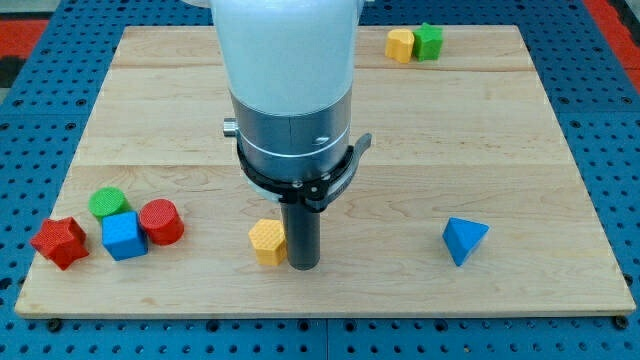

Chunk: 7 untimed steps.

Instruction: Place the blue triangle at the bottom center

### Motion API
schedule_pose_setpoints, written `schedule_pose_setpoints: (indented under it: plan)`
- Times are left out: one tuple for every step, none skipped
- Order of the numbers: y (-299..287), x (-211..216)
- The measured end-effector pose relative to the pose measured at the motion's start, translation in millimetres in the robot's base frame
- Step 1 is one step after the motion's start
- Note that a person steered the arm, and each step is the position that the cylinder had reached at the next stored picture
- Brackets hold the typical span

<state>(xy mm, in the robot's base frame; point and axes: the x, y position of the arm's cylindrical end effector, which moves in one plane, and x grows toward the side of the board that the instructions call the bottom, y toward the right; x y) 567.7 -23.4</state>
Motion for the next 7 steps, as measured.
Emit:
schedule_pose_setpoints:
  plan:
    - [-34, -17]
    - [-50, -51]
    - [-85, -57]
    - [-67, -56]
    - [71, -70]
    - [195, -62]
    - [268, -34]
